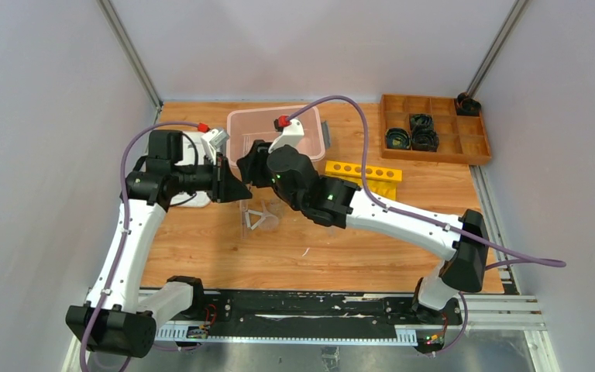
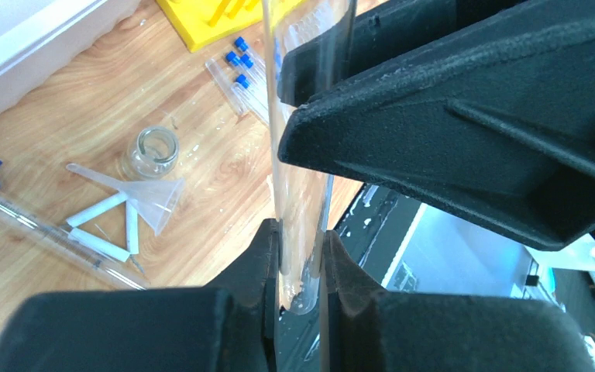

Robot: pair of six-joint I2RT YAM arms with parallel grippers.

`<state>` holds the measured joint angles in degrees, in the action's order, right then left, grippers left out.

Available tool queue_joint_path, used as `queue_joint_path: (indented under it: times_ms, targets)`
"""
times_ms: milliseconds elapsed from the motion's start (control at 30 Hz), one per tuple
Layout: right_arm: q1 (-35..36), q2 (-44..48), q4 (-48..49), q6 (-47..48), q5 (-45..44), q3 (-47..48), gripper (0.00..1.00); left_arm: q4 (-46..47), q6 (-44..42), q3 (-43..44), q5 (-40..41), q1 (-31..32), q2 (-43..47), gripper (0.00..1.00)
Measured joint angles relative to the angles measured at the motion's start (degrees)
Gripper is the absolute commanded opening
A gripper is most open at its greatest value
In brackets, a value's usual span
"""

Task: Organize the chemistry lab equipment

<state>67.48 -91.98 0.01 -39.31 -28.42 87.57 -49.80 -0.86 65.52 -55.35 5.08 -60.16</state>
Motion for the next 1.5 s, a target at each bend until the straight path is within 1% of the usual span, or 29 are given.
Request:
queue_joint_path:
  times_ms: [67, 133, 333, 400, 467, 633, 800, 867, 933, 967, 1000, 1033, 1067, 1100, 1200, 1267, 1333, 1433, 1500]
  targets:
    - [-0.5, 0.0, -3.0, -0.3, 0.9, 0.8, 0.60, -0.1, -0.7, 0.2, -0.1, 0.3, 0.2, 0.00]
    - [-1.6, 0.0, -7.5, -0.9, 3.3, 2.6, 0.62, -0.1, -2.0, 0.3, -0.1, 0.4, 0.9, 0.00]
    - [-8.1, -0.4, -20.2, -1.2, 18.5, 11.2, 0.64, 0.4, -7.3, 0.3, 0.0, 0.6, 3.5, 0.00]
    - [-9.2, -1.1, -23.2, -0.1, 22.4, 14.3, 0.65, 0.4, -8.6, 0.3, 0.0, 0.8, 4.0, 0.00]
    - [-9.9, -2.1, -25.9, 1.1, 25.2, 17.6, 0.64, 0.3, -9.8, 0.3, 0.0, 0.8, 4.5, 0.00]
    - [-10.4, -5.0, -30.7, 3.4, 29.4, 24.6, 0.52, -0.1, -11.2, 0.3, 0.0, 1.0, 5.0, 0.00]
    - [-10.4, -6.3, -32.8, 4.4, 31.6, 25.9, 0.37, -0.3, -11.6, 0.3, 0.1, 1.1, 5.6, 0.00]
    - [-10.4, -6.8, -32.9, 4.4, 32.7, 26.5, 0.27, -0.5, -11.6, 0.2, 0.2, 1.1, 5.6, 0.00]
    - [-10.4, -6.9, -33.0, 4.5, 33.5, 26.6, 0.13, -0.6, -11.7, 0.1, 0.2, 1.1, 5.6, 0.01]
    - [-10.4, -6.9, -32.9, 4.4, 33.9, 26.6, 0.08, -0.5, -11.9, 0.0, 0.2, 1.1, 5.6, 0.13]
    - [-10.5, -6.9, -33.0, 4.5, 34.0, 26.7, 0.02, -0.6, -11.9, -0.1, 0.1, 1.2, 5.6, 0.35]
    - [-10.6, -6.9, -33.1, 4.6, 34.3, 26.7, 0.00, -0.6, -11.8, -0.1, 0.2, 1.2, 5.6, 0.69]
    - [-10.7, -6.9, -33.0, 4.7, 34.6, 26.6, 0.00, -0.4, -11.6, -0.1, 0.5, 1.2, 5.6, 0.95]
    - [-10.9, -6.8, -33.3, 5.2, 34.5, 26.5, 0.00, -0.3, -11.3, -0.2, 1.2, 1.2, 5.6, 0.99]
    - [-12.3, -5.2, -35.2, 7.8, 32.5, 24.3, 0.00, -0.4, -10.2, -0.2, 5.0, 1.2, 5.4, 1.00]
    - [-13.6, -2.6, -36.2, 10.5, 28.7, 20.9, 0.00, -0.5, -9.6, -0.1, 8.5, 1.2, 5.2, 1.00]
    - [-15.0, 1.3, -37.1, 13.5, 23.8, 16.5, 0.00, -0.6, -9.1, 0.0, 12.0, 1.2, 4.9, 1.00]
    - [-17.7, 9.6, -36.4, 18.5, 15.4, 7.8, 0.00, -1.2, -8.5, 0.2, 16.1, 1.2, 4.9, 1.00]
    - [-20.5, 16.0, -33.6, 21.2, 11.3, 1.0, 0.00, -1.8, -8.5, 0.5, 17.8, 1.2, 4.8, 1.00]
